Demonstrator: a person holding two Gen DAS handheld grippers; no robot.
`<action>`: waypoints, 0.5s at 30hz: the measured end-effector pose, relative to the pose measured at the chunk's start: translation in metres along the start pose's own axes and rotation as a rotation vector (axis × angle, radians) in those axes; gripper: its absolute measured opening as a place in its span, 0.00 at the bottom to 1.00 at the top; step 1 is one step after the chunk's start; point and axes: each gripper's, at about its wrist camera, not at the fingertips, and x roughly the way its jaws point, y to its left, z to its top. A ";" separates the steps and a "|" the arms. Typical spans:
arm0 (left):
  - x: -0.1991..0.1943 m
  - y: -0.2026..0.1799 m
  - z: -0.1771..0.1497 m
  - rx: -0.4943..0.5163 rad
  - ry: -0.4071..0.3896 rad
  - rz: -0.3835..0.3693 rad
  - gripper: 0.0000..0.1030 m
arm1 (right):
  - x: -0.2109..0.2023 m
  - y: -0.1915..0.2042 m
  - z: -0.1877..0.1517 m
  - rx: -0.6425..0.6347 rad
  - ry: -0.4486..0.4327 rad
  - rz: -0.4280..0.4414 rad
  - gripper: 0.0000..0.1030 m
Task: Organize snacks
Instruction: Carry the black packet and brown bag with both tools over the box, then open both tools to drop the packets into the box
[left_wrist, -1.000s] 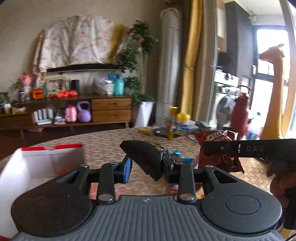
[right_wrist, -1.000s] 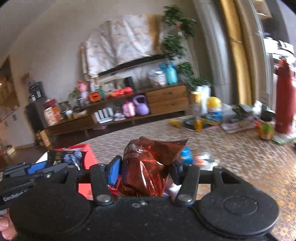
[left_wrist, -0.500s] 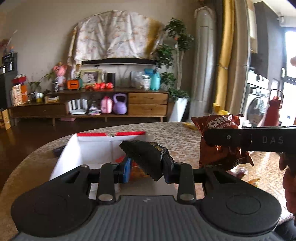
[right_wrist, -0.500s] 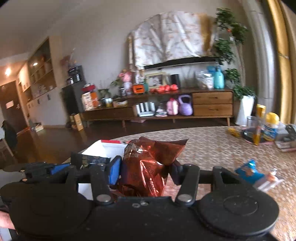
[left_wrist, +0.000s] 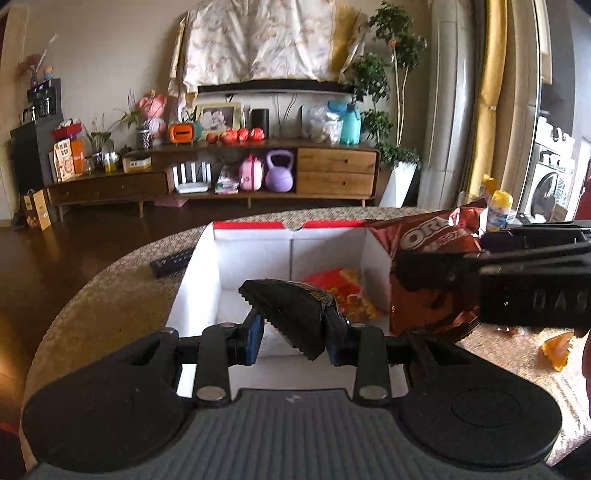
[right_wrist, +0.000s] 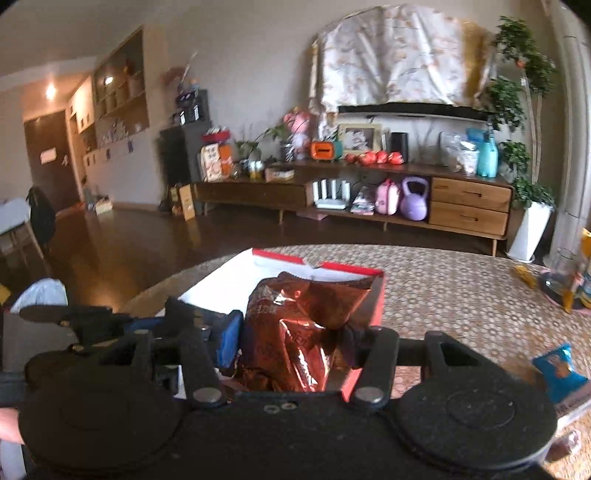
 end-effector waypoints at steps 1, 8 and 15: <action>0.003 0.002 -0.001 -0.001 0.010 0.002 0.32 | 0.005 0.004 -0.001 -0.016 0.008 0.003 0.51; 0.020 0.016 -0.009 -0.016 0.059 0.019 0.32 | 0.028 0.012 -0.011 -0.051 0.064 0.004 0.51; 0.030 0.020 -0.010 -0.022 0.076 0.026 0.32 | 0.035 0.011 -0.020 -0.051 0.099 -0.007 0.51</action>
